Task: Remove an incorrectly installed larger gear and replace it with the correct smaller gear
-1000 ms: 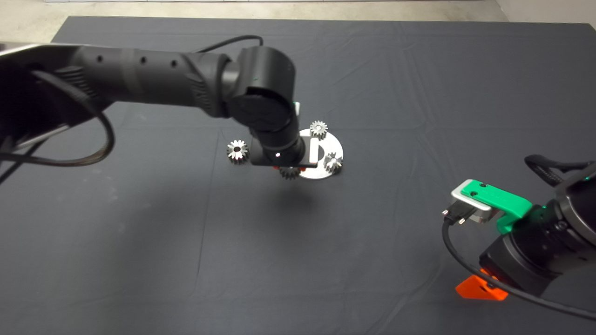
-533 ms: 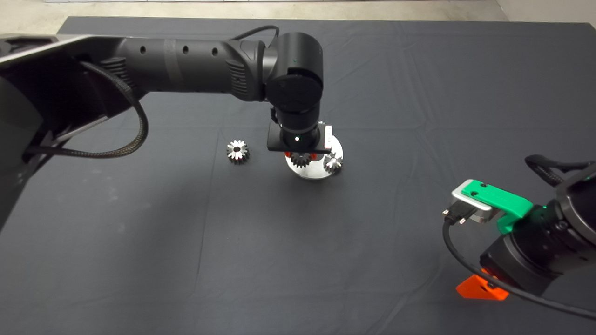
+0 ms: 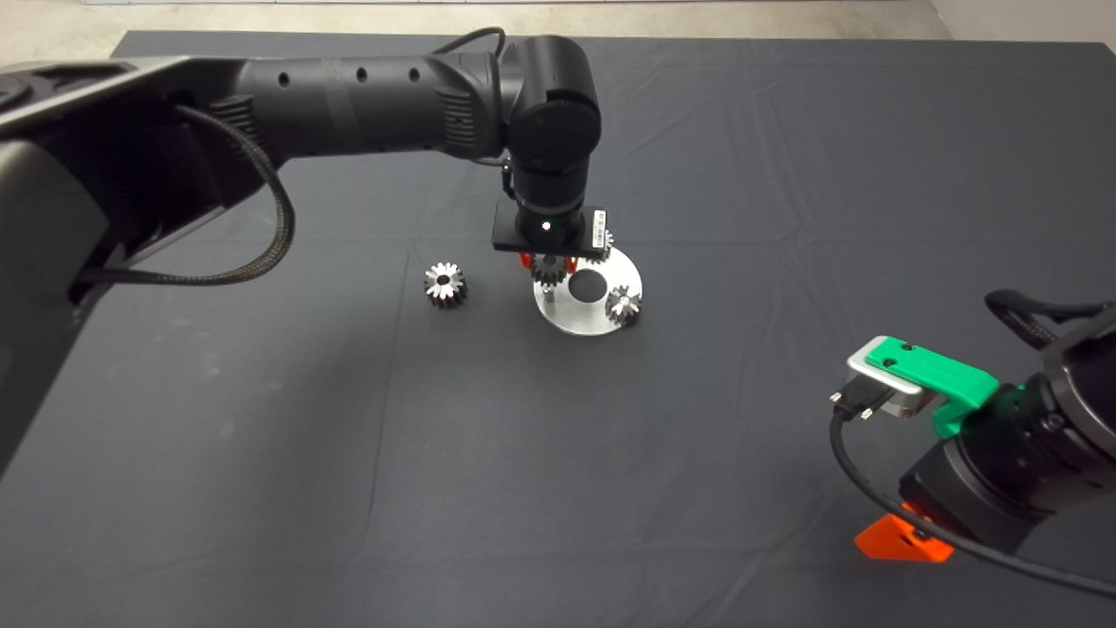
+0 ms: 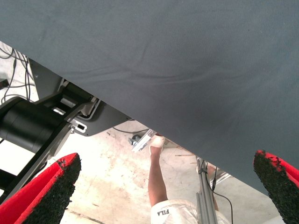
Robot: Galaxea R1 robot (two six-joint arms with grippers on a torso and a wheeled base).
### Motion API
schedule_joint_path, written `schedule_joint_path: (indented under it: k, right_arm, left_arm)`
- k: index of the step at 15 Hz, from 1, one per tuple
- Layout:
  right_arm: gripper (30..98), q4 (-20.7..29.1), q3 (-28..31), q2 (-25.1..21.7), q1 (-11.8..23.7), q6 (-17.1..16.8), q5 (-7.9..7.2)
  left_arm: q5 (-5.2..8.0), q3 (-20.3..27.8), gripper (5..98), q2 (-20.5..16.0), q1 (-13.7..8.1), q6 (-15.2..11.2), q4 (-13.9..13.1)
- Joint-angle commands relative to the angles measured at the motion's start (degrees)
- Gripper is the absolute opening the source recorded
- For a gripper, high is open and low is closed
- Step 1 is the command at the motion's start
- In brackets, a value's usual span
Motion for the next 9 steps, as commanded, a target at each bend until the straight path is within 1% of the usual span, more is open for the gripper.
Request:
schedule_joint_path:
  k: [1,5,7,9]
  right_arm:
    - [97.6,2.0,0.0,0.1,0.9,0.0,-4.88]
    - [97.6,2.3,0.0,0.1,0.9,-0.2,-5.32]
    - [97.6,3.2,-0.1,-0.1,0.9,-0.3,-6.20]
    - [97.6,3.4,-0.1,-0.1,0.9,-0.3,-6.45]
  left_arm:
    - [0.29,0.3,35.6,0.1,-0.9,0.5,-0.9]
    - [0.20,0.9,35.5,-0.1,-0.7,0.5,-0.8]
    - [0.20,1.2,35.5,-0.2,-0.7,0.4,-0.9]
    - [0.19,1.3,35.5,-0.5,0.0,0.0,-0.9]
